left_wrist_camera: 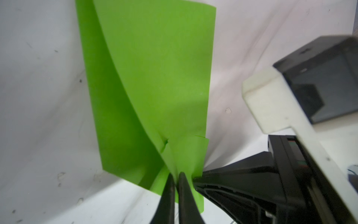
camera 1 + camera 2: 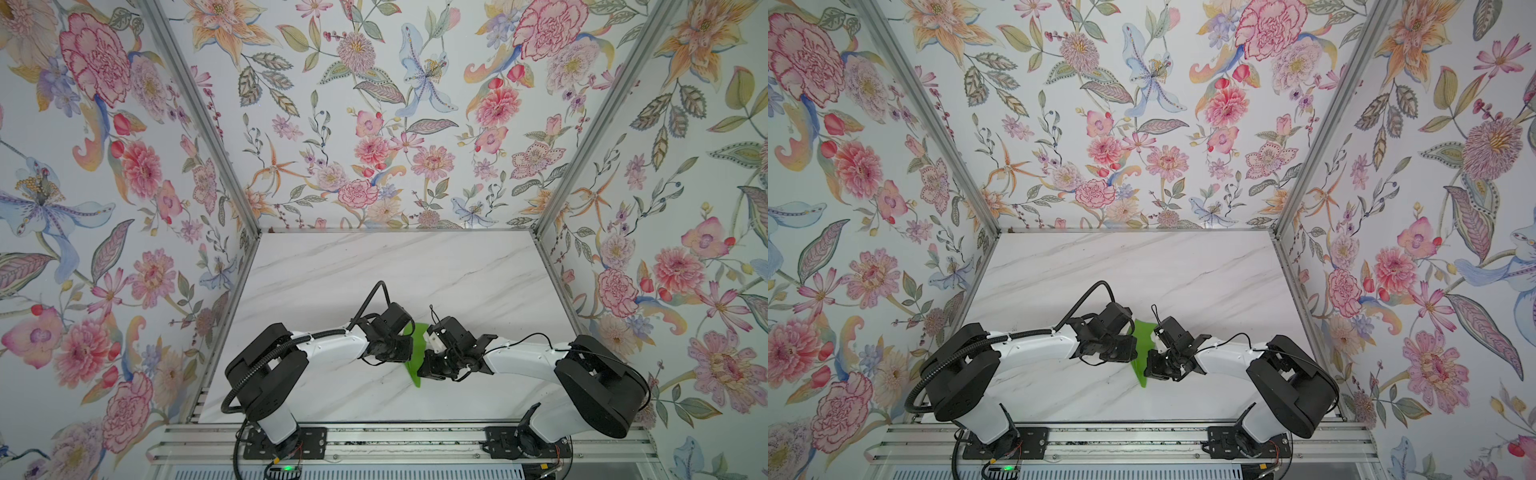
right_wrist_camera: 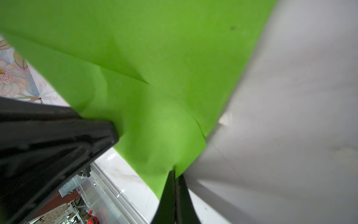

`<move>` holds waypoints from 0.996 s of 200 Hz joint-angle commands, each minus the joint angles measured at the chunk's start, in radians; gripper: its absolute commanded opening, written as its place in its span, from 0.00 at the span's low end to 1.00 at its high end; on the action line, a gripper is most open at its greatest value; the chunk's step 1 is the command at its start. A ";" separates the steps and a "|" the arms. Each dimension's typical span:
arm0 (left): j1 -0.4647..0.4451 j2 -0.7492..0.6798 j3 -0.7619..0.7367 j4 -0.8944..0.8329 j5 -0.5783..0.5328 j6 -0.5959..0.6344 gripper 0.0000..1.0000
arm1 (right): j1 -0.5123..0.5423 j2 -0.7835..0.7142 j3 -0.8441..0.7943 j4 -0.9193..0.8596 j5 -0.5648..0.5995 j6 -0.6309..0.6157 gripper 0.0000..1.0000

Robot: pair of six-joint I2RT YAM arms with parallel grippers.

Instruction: Fold a paper plane with a square sheet of paper (fold left side to right side)

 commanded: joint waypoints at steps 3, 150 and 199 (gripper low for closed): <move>-0.010 -0.022 0.006 0.003 0.003 0.001 0.02 | -0.007 0.025 0.015 -0.045 0.023 -0.029 0.00; -0.015 0.068 0.112 -0.042 0.003 0.037 0.00 | 0.037 0.079 0.042 -0.007 0.016 -0.059 0.00; -0.015 0.109 0.121 -0.029 -0.009 0.040 0.00 | 0.037 0.067 0.042 -0.022 0.029 -0.058 0.00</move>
